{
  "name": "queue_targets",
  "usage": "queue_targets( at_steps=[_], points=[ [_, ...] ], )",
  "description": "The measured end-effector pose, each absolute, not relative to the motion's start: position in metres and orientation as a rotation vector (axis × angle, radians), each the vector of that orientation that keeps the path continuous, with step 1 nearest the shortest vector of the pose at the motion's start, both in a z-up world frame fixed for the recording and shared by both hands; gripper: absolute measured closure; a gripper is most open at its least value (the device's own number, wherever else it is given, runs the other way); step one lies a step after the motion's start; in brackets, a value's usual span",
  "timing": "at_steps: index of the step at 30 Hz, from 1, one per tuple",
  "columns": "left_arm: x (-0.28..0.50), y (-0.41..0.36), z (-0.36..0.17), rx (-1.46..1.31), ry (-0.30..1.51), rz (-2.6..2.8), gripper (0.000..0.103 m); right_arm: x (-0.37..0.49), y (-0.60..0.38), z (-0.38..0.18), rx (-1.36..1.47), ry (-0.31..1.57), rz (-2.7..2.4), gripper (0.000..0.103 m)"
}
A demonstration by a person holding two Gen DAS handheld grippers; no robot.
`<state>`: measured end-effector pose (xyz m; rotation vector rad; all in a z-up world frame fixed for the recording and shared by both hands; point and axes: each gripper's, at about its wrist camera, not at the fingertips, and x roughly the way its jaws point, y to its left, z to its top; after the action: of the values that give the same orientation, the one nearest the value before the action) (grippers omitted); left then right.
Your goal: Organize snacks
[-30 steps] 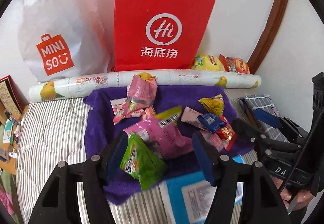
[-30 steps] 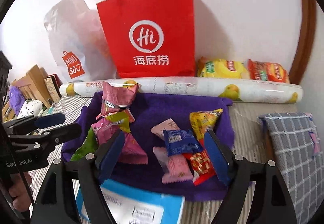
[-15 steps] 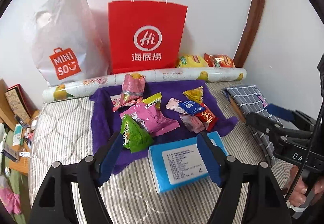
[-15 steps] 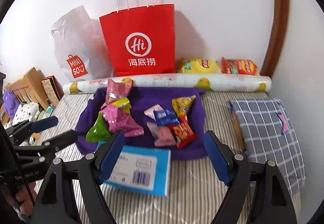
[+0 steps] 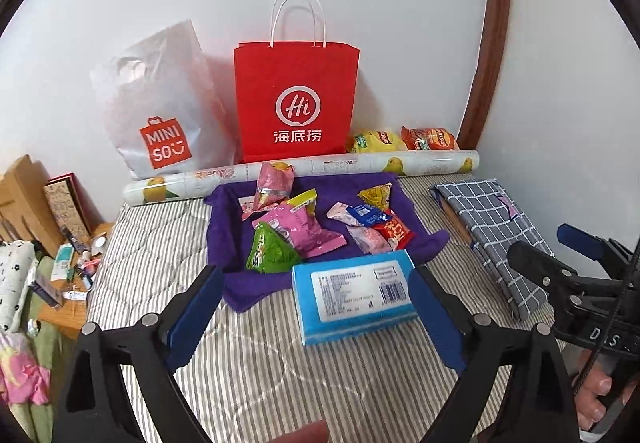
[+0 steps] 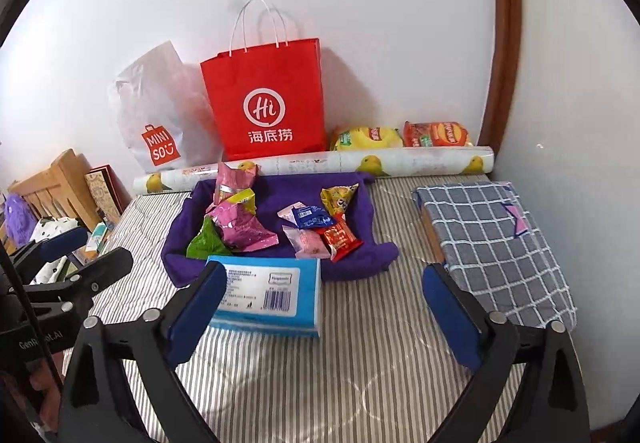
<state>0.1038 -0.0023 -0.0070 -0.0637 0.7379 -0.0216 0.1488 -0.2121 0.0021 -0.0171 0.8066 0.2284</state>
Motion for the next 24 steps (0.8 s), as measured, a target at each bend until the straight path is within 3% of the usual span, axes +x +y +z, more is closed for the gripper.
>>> queue_targets(
  at_steps=[3,24],
  points=[
    [0.092,-0.004,-0.006,-0.067,0.731,-0.024,0.004,0.132,-0.215,0.006,-0.013,0.793,0.22,0.002],
    [0.027,0.003,-0.013,-0.101,0.704,0.043,0.003,0.061,-0.225,0.014,-0.013,0.752,0.157,0.0]
  ],
)
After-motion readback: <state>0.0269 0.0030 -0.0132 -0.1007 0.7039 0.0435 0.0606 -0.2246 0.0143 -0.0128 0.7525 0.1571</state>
